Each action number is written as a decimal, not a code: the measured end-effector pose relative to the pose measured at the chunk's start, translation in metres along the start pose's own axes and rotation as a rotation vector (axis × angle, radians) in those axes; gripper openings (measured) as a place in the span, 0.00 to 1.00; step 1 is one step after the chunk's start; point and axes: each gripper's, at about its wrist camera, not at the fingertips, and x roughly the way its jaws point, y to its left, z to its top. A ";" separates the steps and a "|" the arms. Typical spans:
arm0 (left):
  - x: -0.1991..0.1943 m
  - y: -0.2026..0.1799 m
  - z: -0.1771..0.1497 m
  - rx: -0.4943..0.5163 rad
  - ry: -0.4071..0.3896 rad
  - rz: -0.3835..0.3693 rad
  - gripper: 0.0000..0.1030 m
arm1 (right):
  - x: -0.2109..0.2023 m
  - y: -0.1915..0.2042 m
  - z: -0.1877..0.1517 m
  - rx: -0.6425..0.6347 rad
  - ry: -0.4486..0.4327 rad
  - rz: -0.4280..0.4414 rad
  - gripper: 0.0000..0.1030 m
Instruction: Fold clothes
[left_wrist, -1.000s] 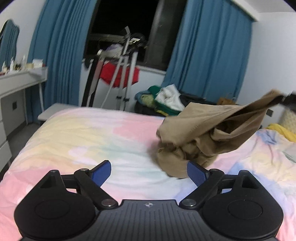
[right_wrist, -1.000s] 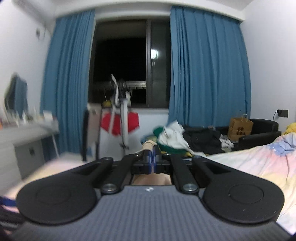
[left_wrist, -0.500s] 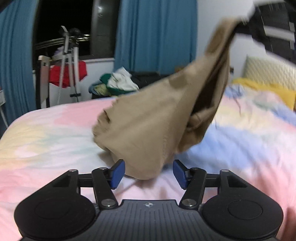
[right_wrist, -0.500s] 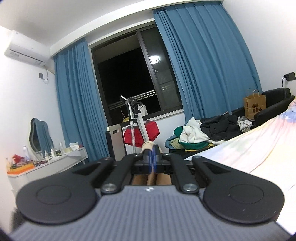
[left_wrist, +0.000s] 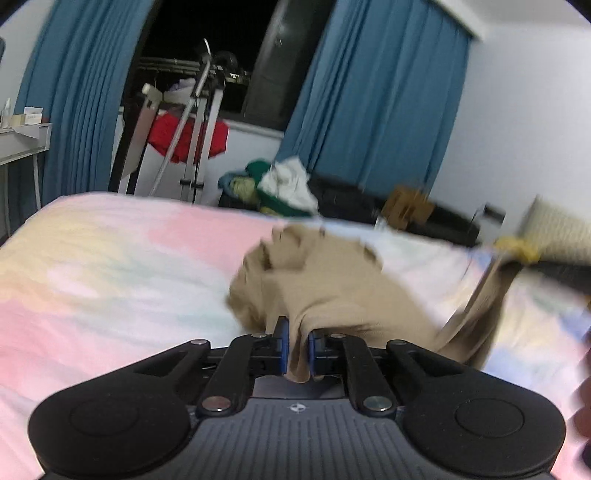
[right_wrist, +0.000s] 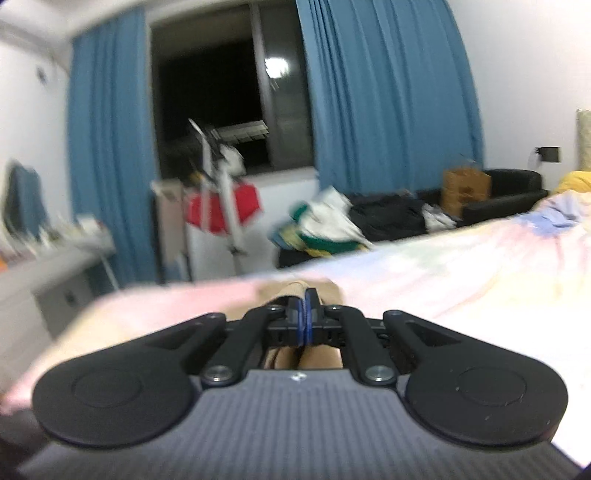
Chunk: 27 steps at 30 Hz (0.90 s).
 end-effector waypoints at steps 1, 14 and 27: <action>-0.008 0.003 0.009 -0.017 -0.010 -0.013 0.10 | 0.005 -0.003 -0.002 0.010 0.030 -0.015 0.05; -0.048 0.052 0.047 -0.075 0.155 0.056 0.10 | 0.028 0.010 -0.029 0.019 0.389 0.138 0.07; -0.003 0.073 0.009 -0.023 0.221 0.262 0.23 | 0.043 0.051 -0.057 -0.195 0.469 0.176 0.30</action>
